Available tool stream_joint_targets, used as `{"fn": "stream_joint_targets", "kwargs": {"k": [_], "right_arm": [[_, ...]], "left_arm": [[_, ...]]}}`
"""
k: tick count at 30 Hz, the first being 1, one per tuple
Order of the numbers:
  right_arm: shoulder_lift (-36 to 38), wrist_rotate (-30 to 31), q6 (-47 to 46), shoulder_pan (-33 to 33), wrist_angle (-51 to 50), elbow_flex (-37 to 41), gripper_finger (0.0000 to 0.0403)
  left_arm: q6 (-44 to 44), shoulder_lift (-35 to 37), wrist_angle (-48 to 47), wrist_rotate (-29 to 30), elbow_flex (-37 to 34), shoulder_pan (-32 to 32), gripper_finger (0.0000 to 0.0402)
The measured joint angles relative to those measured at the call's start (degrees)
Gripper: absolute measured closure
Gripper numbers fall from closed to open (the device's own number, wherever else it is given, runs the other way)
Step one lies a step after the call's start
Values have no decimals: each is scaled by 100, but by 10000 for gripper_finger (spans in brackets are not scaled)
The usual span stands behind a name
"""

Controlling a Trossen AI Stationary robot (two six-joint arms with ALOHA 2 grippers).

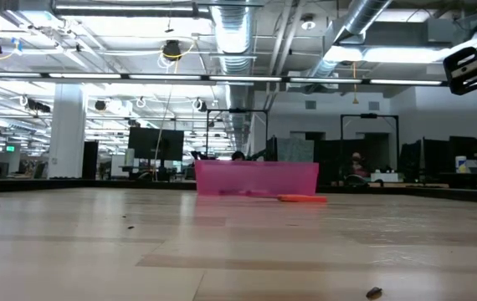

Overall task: Pick & Place Paint Supplies
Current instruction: Put the red scissors into the transparent bin

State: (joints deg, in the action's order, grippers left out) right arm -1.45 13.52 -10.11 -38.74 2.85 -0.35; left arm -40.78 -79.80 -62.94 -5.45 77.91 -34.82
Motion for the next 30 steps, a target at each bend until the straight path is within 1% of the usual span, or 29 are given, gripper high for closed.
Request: {"fn": "stream_joint_targets", "kwargs": {"k": [6,9,13,21,25,30], "right_arm": [[0,0,2,0,-1,1,395],[0,0,1,1,-2,1,395],[0,0,0,1,-2,-1,395],[0,0,1,0,-2,1,395],[0,0,0,0,-2,1,395],[0,0,0,0,-2,1,395]], "left_arm": [[694,-574,144,15,0,-332,396],[879,-888,146,309,0,-574,395],[904,-1260,204,620,0,-824,395],[905,-1702,501,825,-24,-1330,394],[896,-1745,1090,858,-429,-1536,394],[731,-1711,1569,861,-912,-1582,390]]}}
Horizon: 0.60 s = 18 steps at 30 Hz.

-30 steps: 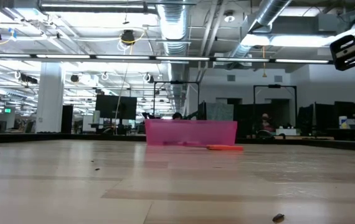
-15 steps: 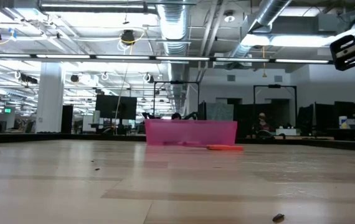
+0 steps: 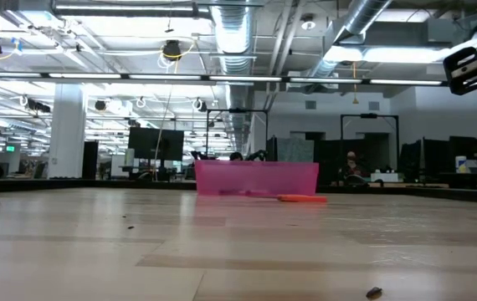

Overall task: Pick & Place Paint Supplies
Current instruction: Put the red scissors into the transparent bin, then put the orange scissors into the transparent bin

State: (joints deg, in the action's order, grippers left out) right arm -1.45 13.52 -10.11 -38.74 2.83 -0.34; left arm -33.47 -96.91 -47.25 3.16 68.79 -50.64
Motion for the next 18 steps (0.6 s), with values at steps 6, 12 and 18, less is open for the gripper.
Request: {"fn": "stream_joint_targets", "kwargs": {"k": [6,12,18], "right_arm": [[0,0,1,2,0,-1,394],[0,0,0,0,0,0,394],[0,0,1,2,0,-1,394]], "left_arm": [[-22,10,29,7,-242,51,384],[-19,12,32,4,-399,48,366],[-193,210,84,-348,-399,93,318]]}}
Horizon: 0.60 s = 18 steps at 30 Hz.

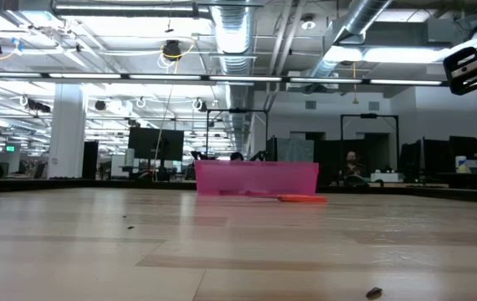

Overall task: Pick & Place Paint Supplies
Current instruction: Put the orange scissors into the transparent bin

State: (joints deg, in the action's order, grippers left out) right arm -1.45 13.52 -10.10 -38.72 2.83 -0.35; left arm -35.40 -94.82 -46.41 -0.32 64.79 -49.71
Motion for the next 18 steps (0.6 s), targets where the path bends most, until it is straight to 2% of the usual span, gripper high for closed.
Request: {"fn": "stream_joint_targets", "kwargs": {"k": [5,9,12,15,18], "right_arm": [[0,0,0,0,0,1,394],[0,0,-1,-2,0,1,394],[0,0,-1,0,0,0,394],[0,0,-1,-2,0,1,394],[0,0,1,-2,0,-1,394]], "left_arm": [[-821,823,73,-189,0,188,252],[-1746,1676,734,124,0,668,206],[-1630,2217,1749,1029,2,1137,192],[-862,2494,2820,1995,15,1815,192],[-524,2490,3328,2191,34,2721,197]]}}
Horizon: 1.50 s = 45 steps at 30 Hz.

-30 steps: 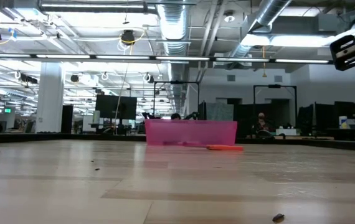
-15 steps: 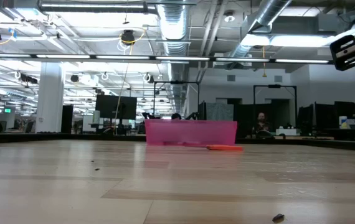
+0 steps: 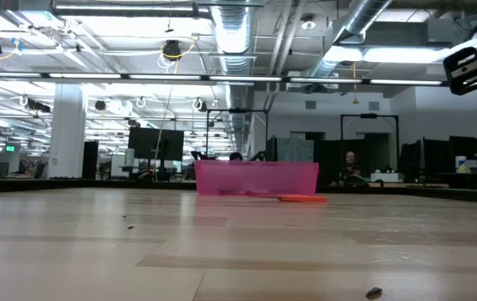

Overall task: Pick & Place Paint Supplies
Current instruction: Put the orange scissors into the transparent bin

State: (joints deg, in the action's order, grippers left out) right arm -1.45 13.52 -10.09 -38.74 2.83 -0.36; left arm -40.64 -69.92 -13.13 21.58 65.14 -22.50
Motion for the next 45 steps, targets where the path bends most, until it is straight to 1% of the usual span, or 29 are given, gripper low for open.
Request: {"fn": "stream_joint_targets", "kwargs": {"k": [3,7,11,14,17,22,27,32,36,39,42,43,45], "right_arm": [[0,0,-2,2,0,2,394],[0,0,-2,2,0,2,394],[0,0,-1,0,0,2,394],[0,0,-2,0,0,2,394],[1,0,-1,2,0,2,395],[2,0,-1,0,0,0,395],[2,0,0,0,0,2,395],[2,0,-2,0,-1,1,395],[2,0,0,2,-2,2,395],[1,0,-2,2,-1,1,395],[0,0,-1,2,-1,2,395],[2,0,-2,0,0,1,395],[0,0,-2,0,-2,2,395]], "left_arm": [[199,-326,8,-122,249,804,205],[643,-1086,-27,-538,859,1533,214],[1139,-2032,-483,-762,1620,1942,217],[1191,-2735,-814,-813,2083,2154,217],[1160,-3338,-920,-814,2328,2334,217],[1010,-4105,-922,-804,2414,2533,218],[997,-4642,-903,-795,2414,2563,223],[1106,-5015,-653,-636,2414,2507,232],[1340,-5291,1,-618,2427,2440,237],[1367,-5502,305,-680,2422,2388,240],[1375,-5653,499,-664,2435,2336,241],[1375,-5685,373,-661,2419,2315,241],[1383,-5806,448,-660,2421,2276,241]]}}
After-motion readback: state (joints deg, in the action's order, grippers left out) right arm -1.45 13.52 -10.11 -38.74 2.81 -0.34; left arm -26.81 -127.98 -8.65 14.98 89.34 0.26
